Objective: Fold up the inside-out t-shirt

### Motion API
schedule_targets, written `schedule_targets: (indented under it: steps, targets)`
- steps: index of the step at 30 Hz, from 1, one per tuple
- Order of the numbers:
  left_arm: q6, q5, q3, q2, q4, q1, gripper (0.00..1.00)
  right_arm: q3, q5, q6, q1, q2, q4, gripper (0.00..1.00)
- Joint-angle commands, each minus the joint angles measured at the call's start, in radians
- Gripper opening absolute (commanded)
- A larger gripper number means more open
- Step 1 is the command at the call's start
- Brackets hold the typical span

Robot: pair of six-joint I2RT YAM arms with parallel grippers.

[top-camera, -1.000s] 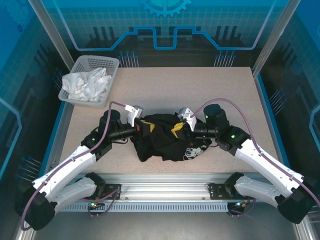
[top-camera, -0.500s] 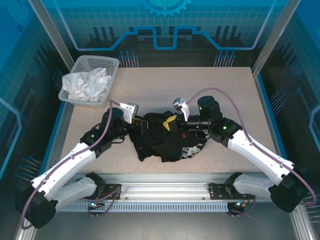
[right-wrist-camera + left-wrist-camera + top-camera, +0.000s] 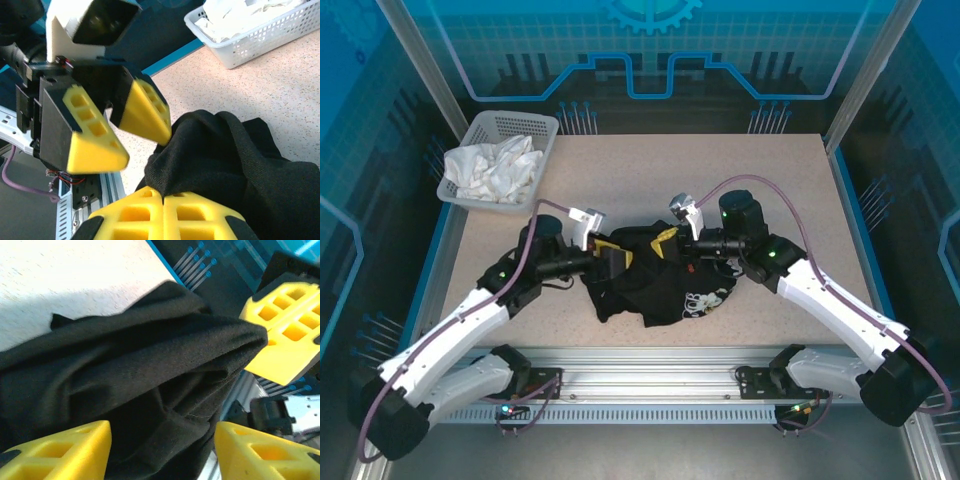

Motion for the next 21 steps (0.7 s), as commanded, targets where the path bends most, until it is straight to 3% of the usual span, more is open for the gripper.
schedule_targets:
  steps: [1, 2, 6, 8, 15, 21]
  targets:
    - [-0.079, 0.119, 0.008, 0.051, 0.117, -0.020, 0.59, -0.013, -0.003, 0.000, -0.008, -0.030, 0.037, 0.00]
    - [-0.087, 0.114, 0.012, 0.068, 0.128, -0.023, 0.57, -0.015, -0.004, 0.000, -0.008, -0.033, 0.038, 0.00]
    - [-0.097, 0.076, 0.020, 0.115, 0.140, -0.018, 0.13, -0.023, 0.019, -0.020, -0.029, -0.073, 0.004, 0.00]
    - [-0.092, 0.088, 0.001, 0.092, 0.173, -0.008, 0.03, -0.035, 0.023, -0.023, -0.058, -0.105, -0.009, 0.00]
    - [-0.096, 0.183, -0.114, -0.092, 0.442, 0.015, 0.00, -0.113, 0.020, -0.072, -0.096, -0.156, -0.020, 0.02]
    - [-0.071, 0.229, -0.133, -0.116, 0.497, 0.014, 0.00, -0.149, 0.010, -0.050, -0.081, -0.149, 0.044, 0.05]
